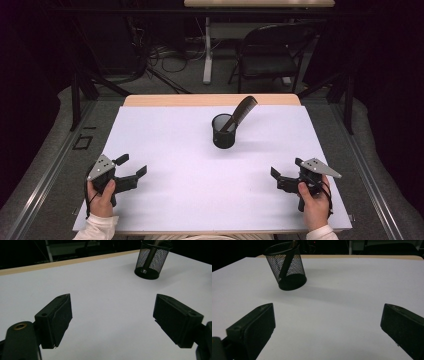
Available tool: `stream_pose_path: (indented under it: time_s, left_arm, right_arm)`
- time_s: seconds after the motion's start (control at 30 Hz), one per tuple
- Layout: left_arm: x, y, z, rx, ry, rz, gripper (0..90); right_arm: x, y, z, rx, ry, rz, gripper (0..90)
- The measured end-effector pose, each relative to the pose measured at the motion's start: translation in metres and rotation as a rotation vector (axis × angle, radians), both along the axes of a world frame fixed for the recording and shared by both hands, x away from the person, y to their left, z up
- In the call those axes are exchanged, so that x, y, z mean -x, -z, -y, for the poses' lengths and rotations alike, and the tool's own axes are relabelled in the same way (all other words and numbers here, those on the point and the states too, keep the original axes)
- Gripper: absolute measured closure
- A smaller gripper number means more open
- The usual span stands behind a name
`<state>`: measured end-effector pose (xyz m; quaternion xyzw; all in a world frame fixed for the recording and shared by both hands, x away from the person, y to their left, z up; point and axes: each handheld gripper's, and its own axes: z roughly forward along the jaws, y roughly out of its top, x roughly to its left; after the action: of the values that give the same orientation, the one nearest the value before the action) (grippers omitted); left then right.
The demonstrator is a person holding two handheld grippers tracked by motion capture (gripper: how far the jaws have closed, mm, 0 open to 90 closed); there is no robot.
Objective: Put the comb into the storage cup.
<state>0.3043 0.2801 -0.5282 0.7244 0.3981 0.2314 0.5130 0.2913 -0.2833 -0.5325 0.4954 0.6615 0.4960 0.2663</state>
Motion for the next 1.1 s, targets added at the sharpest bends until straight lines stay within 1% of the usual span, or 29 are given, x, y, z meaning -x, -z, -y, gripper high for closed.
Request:
stream_pose_path:
  time_s: [0.13, 0.23, 0.4, 0.43, 0.5, 0.6, 0.63, 1.1]
  left_arm:
    - [-0.0004, 0.002, 0.0006, 0.005, 0.002, 0.001, 16.0]
    - [-0.0008, 0.0031, 0.0008, -0.001, 0.006, 0.001, 16.0]
    - [-0.0011, 0.005, 0.0013, 0.0, 0.001, 0.003, 16.0]
    - [-0.0011, 0.0053, 0.0015, 0.0, -0.001, 0.002, 16.0]
    - [-0.0012, 0.006, 0.0017, -0.002, 0.0, -0.001, 16.0]
    - [-0.0016, 0.0066, 0.0022, -0.004, 0.002, -0.003, 16.0]
    - [-0.0018, 0.0069, 0.0024, -0.004, 0.003, -0.002, 16.0]
    - [-0.0025, 0.0082, 0.003, -0.014, 0.004, -0.009, 16.0]
  right_arm:
    - [-0.0002, 0.0037, 0.0018, 0.002, 0.006, -0.014, 0.0]
    - [-0.0007, 0.0054, 0.0018, -0.003, 0.005, -0.006, 0.0]
    - [-0.0003, 0.0062, 0.0012, -0.001, 0.004, -0.022, 0.1]
    - [-0.0004, 0.0067, 0.0013, 0.007, 0.001, -0.021, 0.1]
    - [-0.0005, 0.0073, 0.0011, 0.006, 0.001, -0.019, 0.1]
    - [-0.0001, 0.0081, 0.0006, 0.009, -0.004, -0.032, 0.1]
    - [-0.0006, 0.0089, 0.0001, 0.007, -0.004, -0.027, 0.2]
    - [-0.0001, 0.0095, -0.001, 0.018, -0.017, -0.037, 0.2]
